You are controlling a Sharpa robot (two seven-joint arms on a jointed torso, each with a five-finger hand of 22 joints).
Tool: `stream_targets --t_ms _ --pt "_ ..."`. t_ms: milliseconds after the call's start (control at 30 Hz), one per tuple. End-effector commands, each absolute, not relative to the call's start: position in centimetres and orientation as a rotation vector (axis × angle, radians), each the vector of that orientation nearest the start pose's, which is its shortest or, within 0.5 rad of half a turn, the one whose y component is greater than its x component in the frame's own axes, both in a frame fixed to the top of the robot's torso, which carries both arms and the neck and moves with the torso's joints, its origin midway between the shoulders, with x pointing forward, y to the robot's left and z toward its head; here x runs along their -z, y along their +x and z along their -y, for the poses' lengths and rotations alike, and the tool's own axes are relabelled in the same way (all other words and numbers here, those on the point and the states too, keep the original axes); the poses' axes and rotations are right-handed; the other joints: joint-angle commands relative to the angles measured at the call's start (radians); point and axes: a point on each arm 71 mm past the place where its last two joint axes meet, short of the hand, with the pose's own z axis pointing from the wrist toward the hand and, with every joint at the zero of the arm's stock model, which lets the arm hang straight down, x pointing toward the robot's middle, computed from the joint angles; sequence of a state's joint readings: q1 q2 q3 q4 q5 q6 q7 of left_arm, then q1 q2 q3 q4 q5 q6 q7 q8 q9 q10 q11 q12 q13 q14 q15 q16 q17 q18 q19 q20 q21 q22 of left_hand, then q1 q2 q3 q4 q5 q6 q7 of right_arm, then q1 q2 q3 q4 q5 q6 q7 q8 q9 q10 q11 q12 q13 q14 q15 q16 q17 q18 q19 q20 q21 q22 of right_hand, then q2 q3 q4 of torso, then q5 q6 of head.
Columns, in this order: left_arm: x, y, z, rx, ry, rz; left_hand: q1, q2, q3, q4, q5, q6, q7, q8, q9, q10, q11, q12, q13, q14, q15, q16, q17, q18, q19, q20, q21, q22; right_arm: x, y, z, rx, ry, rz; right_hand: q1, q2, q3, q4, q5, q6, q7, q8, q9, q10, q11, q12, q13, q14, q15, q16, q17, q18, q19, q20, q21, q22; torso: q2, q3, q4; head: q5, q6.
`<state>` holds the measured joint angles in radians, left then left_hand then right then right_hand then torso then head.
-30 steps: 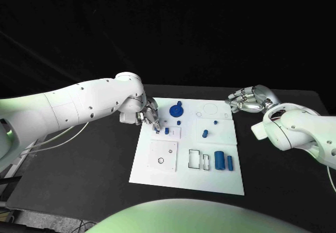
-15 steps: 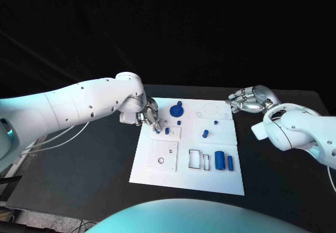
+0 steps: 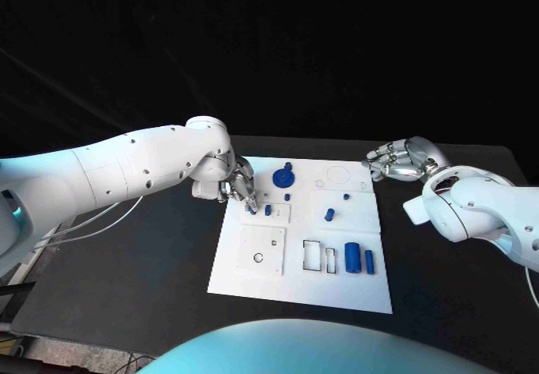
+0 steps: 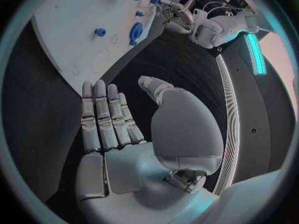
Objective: Assemble the parts on the task board
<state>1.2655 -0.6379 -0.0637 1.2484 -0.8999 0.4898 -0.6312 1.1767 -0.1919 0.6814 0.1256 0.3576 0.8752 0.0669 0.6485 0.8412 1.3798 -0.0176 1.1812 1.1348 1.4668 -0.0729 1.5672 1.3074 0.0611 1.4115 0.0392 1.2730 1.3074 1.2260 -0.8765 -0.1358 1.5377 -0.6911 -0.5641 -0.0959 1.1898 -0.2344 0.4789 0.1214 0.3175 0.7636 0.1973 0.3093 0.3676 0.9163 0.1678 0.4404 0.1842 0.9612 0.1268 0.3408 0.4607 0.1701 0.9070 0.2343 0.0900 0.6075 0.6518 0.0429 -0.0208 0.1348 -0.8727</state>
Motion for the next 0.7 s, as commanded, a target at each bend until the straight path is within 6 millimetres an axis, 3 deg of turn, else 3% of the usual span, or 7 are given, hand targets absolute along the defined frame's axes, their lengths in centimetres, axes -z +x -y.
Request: stream_targets --t_ms 33,700 --pt "23.34 51.02 -19.29 0.289 -0.118 -2.678 0.007 0.020 0.163 -0.171 0.006 0.020 -0.011 0.003 0.026 0.006 0.000 0.003 0.001 0.104 0.004 0.004 0.263 0.004 0.006 0.002 0.007 0.178 20.92 48.06 23.42 -0.819 0.695 -1.698 -0.003 0.006 -0.002 -0.005 0.005 -0.008 0.032 0.007 -0.002 -0.004 0.002 0.008 -0.003 0.000 0.002 -0.005 -0.002 0.011 0.005 0.006 -0.007 -0.004 0.000 0.0003 -0.0001 -0.002 0.000" --pt "23.48 51.01 -19.31 0.285 -0.121 -2.687 0.006 0.020 0.163 -0.173 0.011 0.022 -0.011 0.002 0.027 0.007 0.000 0.004 0.002 0.104 0.004 0.004 0.263 0.004 0.006 0.002 0.007 0.178 20.94 48.07 23.35 -0.820 0.695 -1.699 -0.003 0.006 -0.002 -0.005 0.005 -0.008 0.032 0.007 -0.002 -0.004 0.002 0.008 -0.003 0.000 0.002 -0.005 -0.002 0.011 0.005 0.006 -0.007 -0.004 0.000 0.0003 -0.0005 0.000 0.000"
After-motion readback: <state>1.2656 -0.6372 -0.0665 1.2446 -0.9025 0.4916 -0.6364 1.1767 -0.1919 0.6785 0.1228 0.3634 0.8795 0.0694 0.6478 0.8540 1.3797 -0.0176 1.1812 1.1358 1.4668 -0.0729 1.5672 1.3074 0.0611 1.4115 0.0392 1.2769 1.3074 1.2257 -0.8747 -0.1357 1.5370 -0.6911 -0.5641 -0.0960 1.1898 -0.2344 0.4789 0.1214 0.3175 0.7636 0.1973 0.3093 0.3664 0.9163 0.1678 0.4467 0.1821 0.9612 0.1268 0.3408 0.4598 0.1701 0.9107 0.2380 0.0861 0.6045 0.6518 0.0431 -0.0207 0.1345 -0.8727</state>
